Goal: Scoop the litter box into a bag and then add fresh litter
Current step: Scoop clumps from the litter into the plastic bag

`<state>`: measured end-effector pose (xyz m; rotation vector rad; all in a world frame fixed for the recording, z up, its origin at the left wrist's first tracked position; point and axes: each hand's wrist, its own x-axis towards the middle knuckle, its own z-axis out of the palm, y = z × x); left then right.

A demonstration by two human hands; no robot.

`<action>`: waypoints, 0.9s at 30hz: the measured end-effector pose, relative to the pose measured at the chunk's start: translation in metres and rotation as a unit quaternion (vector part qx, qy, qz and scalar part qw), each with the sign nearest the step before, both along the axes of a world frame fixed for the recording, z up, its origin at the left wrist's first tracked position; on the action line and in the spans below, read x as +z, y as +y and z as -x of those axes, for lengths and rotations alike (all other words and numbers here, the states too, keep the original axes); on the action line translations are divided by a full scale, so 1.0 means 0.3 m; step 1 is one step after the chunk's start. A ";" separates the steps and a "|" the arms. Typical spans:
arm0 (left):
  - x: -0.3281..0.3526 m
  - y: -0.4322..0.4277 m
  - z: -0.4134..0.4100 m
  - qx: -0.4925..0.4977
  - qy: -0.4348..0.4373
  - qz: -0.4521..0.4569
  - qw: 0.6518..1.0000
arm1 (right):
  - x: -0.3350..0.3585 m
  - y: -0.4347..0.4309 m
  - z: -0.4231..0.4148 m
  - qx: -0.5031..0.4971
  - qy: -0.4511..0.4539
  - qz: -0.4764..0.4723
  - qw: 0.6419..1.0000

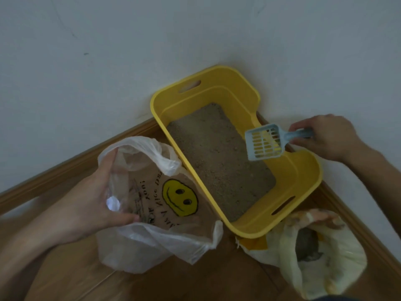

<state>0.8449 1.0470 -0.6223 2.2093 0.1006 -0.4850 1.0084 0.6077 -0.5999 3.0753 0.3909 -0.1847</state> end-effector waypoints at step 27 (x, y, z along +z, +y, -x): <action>-0.053 0.000 0.016 -0.002 -0.039 -0.018 0.999 | -0.199 0.185 -0.131 0.112 0.002 0.302 0.947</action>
